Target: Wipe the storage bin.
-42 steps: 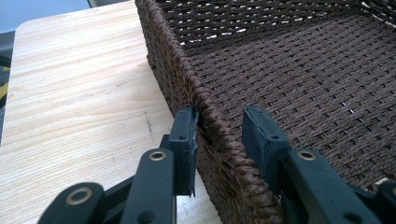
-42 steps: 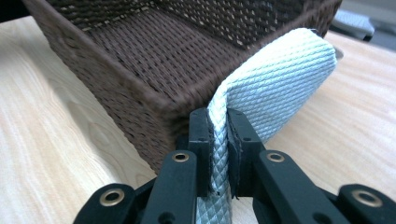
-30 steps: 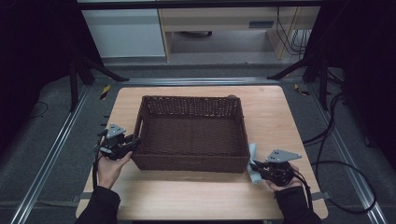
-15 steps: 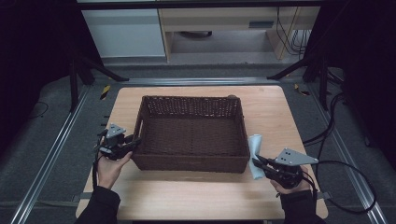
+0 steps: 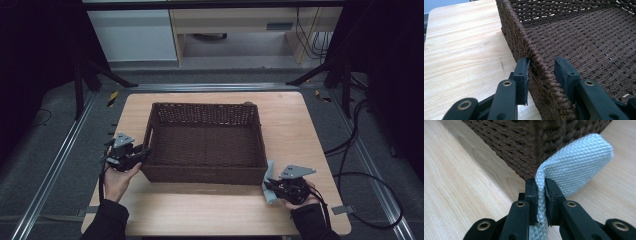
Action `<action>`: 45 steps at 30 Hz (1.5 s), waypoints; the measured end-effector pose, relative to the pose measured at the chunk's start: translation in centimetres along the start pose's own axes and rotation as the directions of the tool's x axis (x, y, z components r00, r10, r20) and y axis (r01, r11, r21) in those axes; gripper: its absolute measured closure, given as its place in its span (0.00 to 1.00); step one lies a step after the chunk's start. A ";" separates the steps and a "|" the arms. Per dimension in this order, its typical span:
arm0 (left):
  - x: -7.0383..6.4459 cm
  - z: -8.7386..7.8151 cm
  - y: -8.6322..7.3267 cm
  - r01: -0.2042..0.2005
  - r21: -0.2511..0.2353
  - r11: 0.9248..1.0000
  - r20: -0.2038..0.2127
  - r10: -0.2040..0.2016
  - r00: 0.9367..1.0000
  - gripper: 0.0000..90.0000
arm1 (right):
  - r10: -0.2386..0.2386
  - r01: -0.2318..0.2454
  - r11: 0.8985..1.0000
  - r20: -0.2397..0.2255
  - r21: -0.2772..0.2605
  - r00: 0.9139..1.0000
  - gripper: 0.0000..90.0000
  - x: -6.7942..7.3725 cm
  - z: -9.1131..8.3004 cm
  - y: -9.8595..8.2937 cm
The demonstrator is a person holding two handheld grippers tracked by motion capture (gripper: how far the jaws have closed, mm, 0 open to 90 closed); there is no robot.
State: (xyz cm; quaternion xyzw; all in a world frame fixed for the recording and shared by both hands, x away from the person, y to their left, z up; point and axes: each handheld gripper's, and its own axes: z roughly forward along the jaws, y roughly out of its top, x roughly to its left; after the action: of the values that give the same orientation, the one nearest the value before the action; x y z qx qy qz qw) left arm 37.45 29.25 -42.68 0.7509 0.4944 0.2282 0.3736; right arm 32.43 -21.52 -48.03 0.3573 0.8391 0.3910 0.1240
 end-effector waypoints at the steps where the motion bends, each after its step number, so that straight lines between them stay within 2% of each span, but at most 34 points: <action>1: 0.0 0.0 0.0 -0.001 0.000 1.000 0.000 0.001 1.000 0.71 | 0.019 -0.019 1.000 -0.006 0.001 1.000 0.91 -0.2 0.0 -0.1; 3: 0.0 0.0 0.0 0.000 0.000 1.000 0.000 0.000 1.000 0.70 | 0.023 -0.023 1.000 0.004 -0.005 1.000 0.91 -0.4 -0.3 0.0; 5: 0.1 0.0 0.0 0.000 0.000 1.000 0.001 0.000 1.000 0.70 | 0.043 -0.043 0.999 0.025 -0.033 0.999 0.91 -0.9 -1.0 0.0; 9: 0.1 0.0 0.0 -0.001 0.000 1.000 0.001 0.001 1.000 0.69 | 0.092 -0.084 0.993 0.094 -0.079 0.991 0.91 -2.1 -2.4 -0.3; 11: 0.1 0.0 0.0 -0.003 0.000 1.000 -0.002 0.003 1.000 0.69 | 0.119 -0.107 0.991 0.157 -0.080 0.981 0.91 -2.9 -3.0 -0.7; 13: 0.1 0.0 0.0 -0.004 -0.001 1.000 -0.003 0.004 1.000 0.68 | 0.143 -0.128 0.988 0.197 -0.087 0.970 0.91 -3.6 -3.5 -1.1; 14: 0.1 0.0 0.0 -0.005 -0.001 1.000 -0.003 0.005 1.000 0.68 | 0.158 -0.142 0.986 0.222 -0.089 0.962 0.91 -3.9 -3.8 -1.3; 15: 0.1 0.0 0.0 -0.004 -0.001 1.000 -0.003 0.004 1.000 0.67 | 0.169 -0.152 0.985 0.262 -0.084 0.950 0.91 -4.4 -4.1 -1.6; 17: 0.1 0.0 0.0 -0.005 -0.001 1.000 -0.005 0.005 1.000 0.66 | 0.182 -0.166 0.983 0.291 -0.078 0.939 0.91 -5.0 -4.3 -2.0; 19: 0.1 0.0 0.0 -0.006 -0.001 1.000 -0.005 0.006 1.000 0.66 | 0.213 -0.198 0.977 0.303 -0.080 0.929 0.91 -5.8 -4.6 -2.7; 24: 0.1 0.0 -0.1 -0.005 -0.002 1.000 -0.014 0.005 1.000 0.64 | 0.250 -0.251 0.967 0.312 -0.039 0.916 0.89 -6.7 -4.3 -3.7; 26: 0.2 0.0 -0.1 -0.008 -0.004 1.000 -0.026 0.008 1.000 0.61 | 0.247 -0.254 0.967 0.330 -0.021 0.911 0.82 -6.8 -4.1 -3.8; 27: 0.2 0.0 -0.1 -0.008 -0.004 1.000 -0.030 0.008 1.000 0.58 | 0.238 -0.241 0.970 0.357 -0.037 0.903 0.74 -6.7 -4.2 -3.6; 29: 0.2 0.0 -0.1 -0.009 -0.005 1.000 -0.031 0.008 0.999 0.57 | 0.230 -0.226 0.973 0.369 -0.053 0.901 0.71 -6.6 -4.4 -3.5; 30: 0.2 0.0 -0.1 -0.011 -0.007 1.000 -0.035 0.010 0.999 0.56 | 0.226 -0.201 0.974 0.384 -0.103 0.896 0.65 -6.3 -4.9 -3.0; 31: 0.2 0.0 -0.1 -0.011 -0.007 1.000 -0.035 0.010 0.999 0.55 | 0.221 -0.187 0.975 0.389 -0.123 0.894 0.63 -6.2 -5.1 -2.7; 32: 0.2 0.0 -0.1 -0.010 -0.007 1.000 -0.037 0.010 0.999 0.54 | 0.217 -0.173 0.974 0.390 -0.145 0.895 0.63 -6.1 -5.4 -2.3; 33: 0.2 0.0 -0.1 -0.010 -0.007 1.000 -0.037 0.010 0.999 0.53 | 0.217 -0.173 0.974 0.390 -0.145 0.895 0.63 -6.1 -5.4 -2.3; 34: 0.2 0.0 -0.1 -0.017 -0.010 1.000 -0.043 0.016 0.999 0.53 | 0.208 -0.147 0.971 0.369 -0.189 0.906 0.61 -5.7 -6.0 -1.5; 35: 0.2 0.0 -0.1 -0.017 -0.010 1.000 -0.043 0.016 0.999 0.52 | 0.208 -0.147 0.971 0.369 -0.189 0.906 0.61 -5.7 -6.0 -1.5; 36: 0.2 -0.1 -0.1 -0.020 -0.013 1.000 -0.047 0.019 0.999 0.52 | 0.195 -0.123 0.968 0.355 -0.217 0.914 0.60 -5.1 -6.5 -0.6; 38: 0.1 -0.1 -0.1 -0.021 -0.013 1.000 -0.049 0.021 0.999 0.51 | 0.193 -0.111 0.961 0.326 -0.253 0.926 0.60 -4.5 -6.8 0.2; 39: 0.1 -0.1 -0.1 -0.022 -0.014 1.000 -0.050 0.021 0.999 0.51 | 0.193 -0.111 0.961 0.326 -0.253 0.926 0.60 -4.5 -6.8 0.2; 40: 0.1 -0.1 -0.1 -0.019 -0.020 1.000 -0.049 0.018 0.999 0.51 | 0.192 -0.108 0.958 0.314 -0.265 0.930 0.60 -4.2 -6.9 0.7; 41: 0.1 -0.2 -0.1 -0.017 -0.025 1.000 -0.046 0.016 0.999 0.50 | 0.191 -0.109 0.956 0.296 -0.272 0.936 0.60 -3.9 -6.8 1.2; 42: 0.2 -0.4 0.0 -0.007 -0.040 0.999 -0.028 0.006 1.000 0.48 | 0.180 -0.102 0.954 0.265 -0.283 0.947 0.59 -3.2 -6.7 2.1; 45: 0.1 -0.7 0.2 -0.015 -0.046 0.999 -0.023 0.014 1.000 0.47 | 0.167 -0.095 0.949 0.223 -0.299 0.960 0.59 -2.4 -6.3 3.3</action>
State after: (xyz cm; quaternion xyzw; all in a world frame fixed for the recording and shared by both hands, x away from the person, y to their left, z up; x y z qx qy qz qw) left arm 37.11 29.57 -42.08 0.7429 0.4877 0.2509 0.3837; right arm 32.77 -25.32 -41.54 0.4365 0.7263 0.4681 0.2507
